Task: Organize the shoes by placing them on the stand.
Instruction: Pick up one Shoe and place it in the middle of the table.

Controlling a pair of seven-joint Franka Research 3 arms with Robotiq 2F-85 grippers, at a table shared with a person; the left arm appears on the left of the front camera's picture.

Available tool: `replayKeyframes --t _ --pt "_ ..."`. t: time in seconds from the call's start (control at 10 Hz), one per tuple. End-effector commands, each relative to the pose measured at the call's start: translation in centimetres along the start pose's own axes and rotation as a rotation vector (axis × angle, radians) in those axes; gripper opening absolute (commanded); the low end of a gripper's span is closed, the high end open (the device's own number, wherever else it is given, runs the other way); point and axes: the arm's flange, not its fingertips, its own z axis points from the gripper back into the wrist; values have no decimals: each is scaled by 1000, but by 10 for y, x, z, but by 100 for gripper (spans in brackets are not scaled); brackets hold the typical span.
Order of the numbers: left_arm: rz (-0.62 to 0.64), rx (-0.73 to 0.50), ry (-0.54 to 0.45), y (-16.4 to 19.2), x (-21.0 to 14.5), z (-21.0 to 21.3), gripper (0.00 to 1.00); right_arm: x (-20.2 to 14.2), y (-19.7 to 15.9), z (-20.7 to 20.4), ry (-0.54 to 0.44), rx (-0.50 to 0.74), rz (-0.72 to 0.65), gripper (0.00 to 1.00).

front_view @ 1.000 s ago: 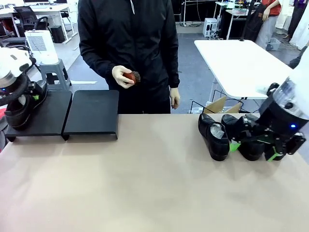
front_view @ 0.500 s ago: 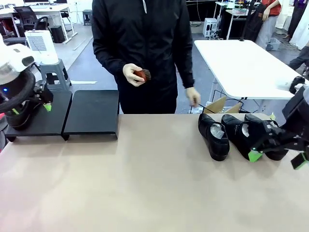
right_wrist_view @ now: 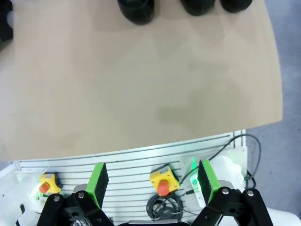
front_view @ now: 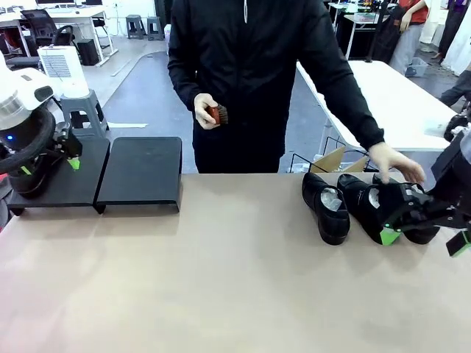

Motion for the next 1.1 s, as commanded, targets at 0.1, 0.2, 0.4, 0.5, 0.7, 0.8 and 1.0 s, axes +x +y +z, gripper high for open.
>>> replayKeyframes --t 0.1,0.2,0.4,0.5,0.7,0.8,1.0 --pt "-9 16 -13 1 1 2 100 25 10 -8 3 -26 26 100" --pt "-9 16 -13 1 1 2 100 34 17 -13 -10 -34 28 100" --pt "-9 16 -13 1 1 2 100 52 23 -22 -39 -37 21 100" --pt "-9 16 -13 1 1 2 100 69 26 -31 -31 -138 -85 100" --pt "-9 16 -13 1 1 2 100 36 19 -21 -2 -13 16 100" --pt "-9 16 -13 1 1 2 100 36 19 -21 -2 -13 16 100" --pt "-9 16 -13 1 1 2 100 72 22 -38 -5 -59 -45 100"
